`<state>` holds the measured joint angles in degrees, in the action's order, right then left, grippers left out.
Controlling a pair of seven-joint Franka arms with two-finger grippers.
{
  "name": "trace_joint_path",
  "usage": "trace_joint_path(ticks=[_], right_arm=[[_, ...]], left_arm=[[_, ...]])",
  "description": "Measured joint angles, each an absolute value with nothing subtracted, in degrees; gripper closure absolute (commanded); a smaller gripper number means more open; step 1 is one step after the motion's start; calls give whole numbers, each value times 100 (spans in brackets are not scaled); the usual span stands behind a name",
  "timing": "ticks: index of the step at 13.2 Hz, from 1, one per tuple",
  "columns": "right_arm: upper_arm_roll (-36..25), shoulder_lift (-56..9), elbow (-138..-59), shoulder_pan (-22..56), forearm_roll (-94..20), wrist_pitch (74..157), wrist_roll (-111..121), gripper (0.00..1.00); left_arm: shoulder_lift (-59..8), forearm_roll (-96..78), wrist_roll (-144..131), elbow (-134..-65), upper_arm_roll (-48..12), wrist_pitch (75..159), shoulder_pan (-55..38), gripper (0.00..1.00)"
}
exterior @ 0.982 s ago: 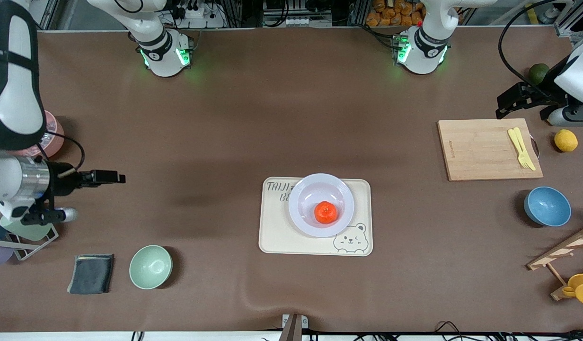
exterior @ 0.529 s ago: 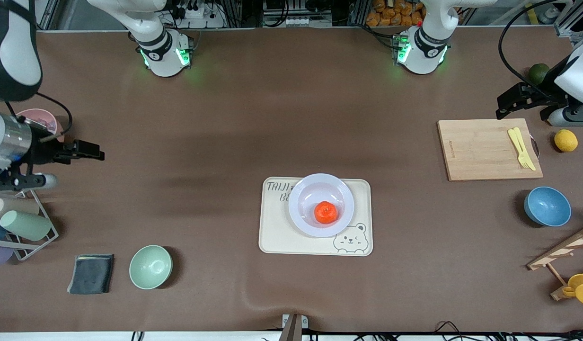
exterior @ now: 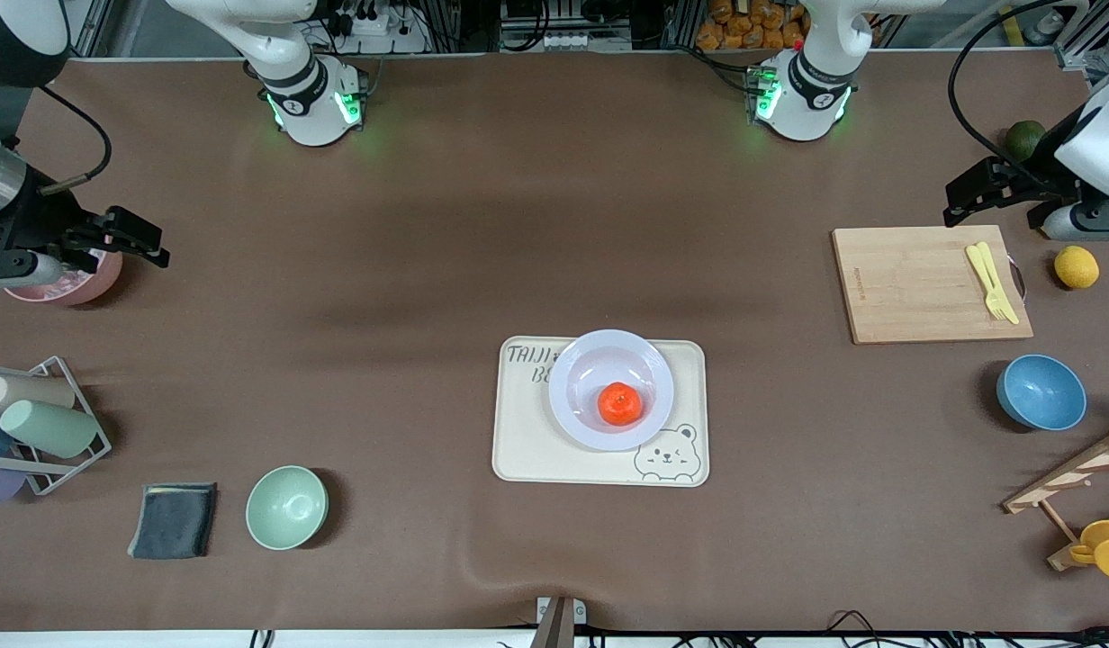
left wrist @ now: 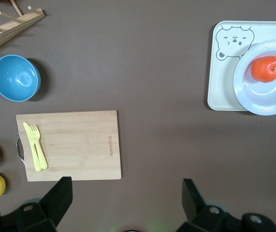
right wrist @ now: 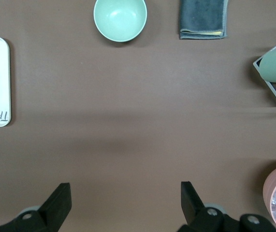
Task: Place orange and plate with both arms
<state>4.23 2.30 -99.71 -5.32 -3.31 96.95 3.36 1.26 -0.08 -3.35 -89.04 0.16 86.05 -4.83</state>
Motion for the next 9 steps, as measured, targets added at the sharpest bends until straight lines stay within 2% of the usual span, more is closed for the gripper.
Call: trace_joint_path(ticks=[4,9], right_arm=[[477,194,-9836,-529,-229,9801,233,0],[488,-172,-9280,-487,-224,9749,230,0]], left_arm=[[126,-8,-335,-8904,16,8605,-484,0],[126,-8,-335,-8904,16,8605,-483,0]])
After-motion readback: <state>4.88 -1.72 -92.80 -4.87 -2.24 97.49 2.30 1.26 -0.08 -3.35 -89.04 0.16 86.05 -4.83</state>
